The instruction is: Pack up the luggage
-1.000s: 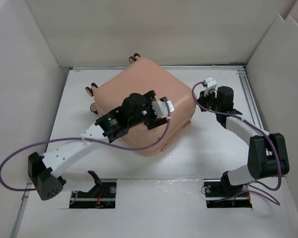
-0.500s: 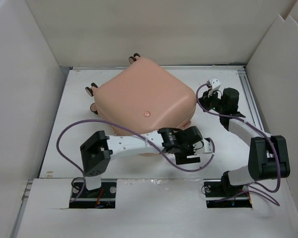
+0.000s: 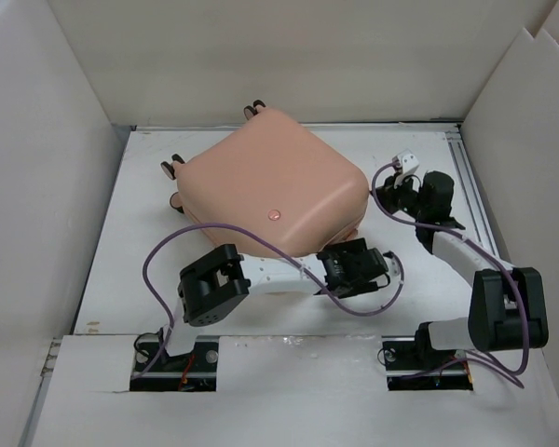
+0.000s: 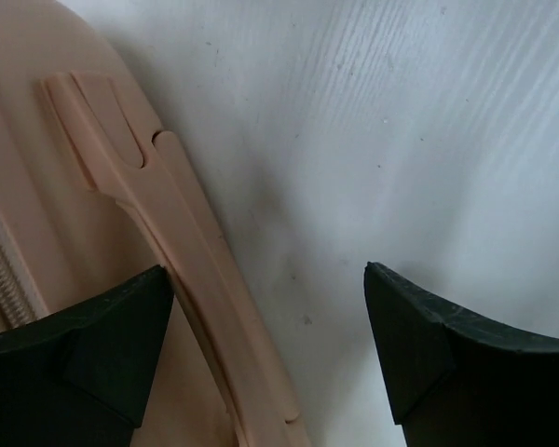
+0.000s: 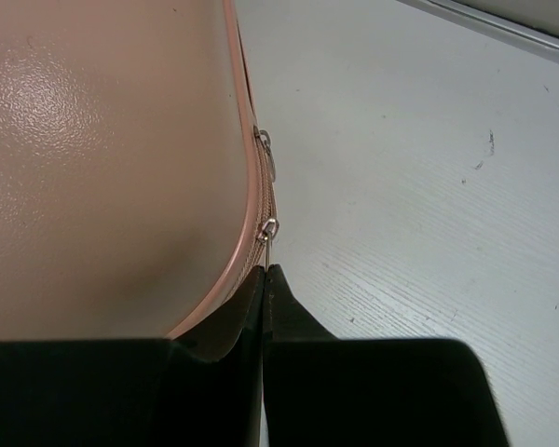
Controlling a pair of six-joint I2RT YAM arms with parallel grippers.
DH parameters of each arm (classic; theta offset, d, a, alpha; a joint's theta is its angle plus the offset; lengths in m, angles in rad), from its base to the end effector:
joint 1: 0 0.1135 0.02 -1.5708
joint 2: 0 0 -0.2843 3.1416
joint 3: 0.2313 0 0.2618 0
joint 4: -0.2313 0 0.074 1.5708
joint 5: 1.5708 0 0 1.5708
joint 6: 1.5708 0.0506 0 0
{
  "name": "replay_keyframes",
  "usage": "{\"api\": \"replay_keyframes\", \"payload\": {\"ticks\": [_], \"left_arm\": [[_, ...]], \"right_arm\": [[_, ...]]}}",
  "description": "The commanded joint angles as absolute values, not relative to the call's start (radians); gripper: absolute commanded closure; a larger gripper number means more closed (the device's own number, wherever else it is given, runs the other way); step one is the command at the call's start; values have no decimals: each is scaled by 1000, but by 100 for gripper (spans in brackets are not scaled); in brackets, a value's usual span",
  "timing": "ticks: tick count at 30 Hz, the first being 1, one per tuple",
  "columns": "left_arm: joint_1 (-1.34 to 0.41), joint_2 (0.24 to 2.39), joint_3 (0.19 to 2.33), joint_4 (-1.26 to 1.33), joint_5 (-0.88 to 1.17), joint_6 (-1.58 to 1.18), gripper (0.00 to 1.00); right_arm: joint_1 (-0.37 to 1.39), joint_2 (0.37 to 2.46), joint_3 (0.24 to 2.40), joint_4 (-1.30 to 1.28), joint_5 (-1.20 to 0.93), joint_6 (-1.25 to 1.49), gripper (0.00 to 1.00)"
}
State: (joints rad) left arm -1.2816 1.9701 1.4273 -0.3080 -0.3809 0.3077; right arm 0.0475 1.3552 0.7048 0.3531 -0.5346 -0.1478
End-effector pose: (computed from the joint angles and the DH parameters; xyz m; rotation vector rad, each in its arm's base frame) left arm 0.1491 -0.4351 0.2042 1.5491 1.7583 -0.0135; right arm 0.3091 0.0405 0.2502 -0.5413 1.7657 0.4280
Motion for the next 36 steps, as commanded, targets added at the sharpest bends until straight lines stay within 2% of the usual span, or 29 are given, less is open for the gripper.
{"api": "replay_keyframes", "payload": {"ticks": [1, 3, 4, 5, 6, 7, 9, 12, 17, 24, 28, 32, 33, 34, 35, 36], "left_arm": [[-1206, 2068, 1390, -389, -401, 288, 22], [-1175, 2089, 1381, -399, -364, 323, 31], [-1175, 2089, 1381, -414, -347, 345, 43], [-1175, 2101, 1370, -438, -303, 369, 78], [-1175, 2102, 1349, -454, -272, 394, 93], [-1175, 2092, 1329, -469, -244, 414, 100], [-1175, 2033, 1260, -491, -143, 500, 100], [-1175, 1866, 978, -465, -69, 634, 100], [-1175, 1602, 705, -426, -51, 804, 100], [-1166, 1471, 615, -425, -35, 890, 100], [-1166, 1460, 604, -399, -35, 900, 100], [-1166, 1439, 604, -388, -44, 900, 100], [-1166, 1430, 604, -379, -78, 875, 96], [-1166, 1418, 620, -379, -93, 856, 84], [-1166, 1396, 655, -379, -127, 812, 59], [-1166, 1379, 655, -379, -136, 811, 54]], "right_arm": [[29, 1290, 721, 485, -581, -137, 100], [29, 1302, 733, 485, -581, -137, 100], [29, 1316, 742, 485, -581, -137, 100], [29, 1328, 742, 485, -572, -137, 100], [29, 1328, 742, 485, -557, -127, 100], [29, 1339, 742, 476, -543, -127, 100], [29, 1339, 730, 476, -506, -127, 100], [76, 1339, 710, 476, -459, -107, 100], [211, 1325, 634, 561, -355, -60, 100], [376, 1333, 572, 669, -212, 17, 100], [405, 1396, 610, 680, -121, 28, 100], [405, 1442, 641, 680, -121, 37, 100], [405, 1442, 641, 680, -121, 37, 100], [405, 1442, 641, 680, -135, 37, 100], [405, 1415, 621, 680, -135, 37, 99], [405, 1398, 621, 667, -135, 37, 89]]}}
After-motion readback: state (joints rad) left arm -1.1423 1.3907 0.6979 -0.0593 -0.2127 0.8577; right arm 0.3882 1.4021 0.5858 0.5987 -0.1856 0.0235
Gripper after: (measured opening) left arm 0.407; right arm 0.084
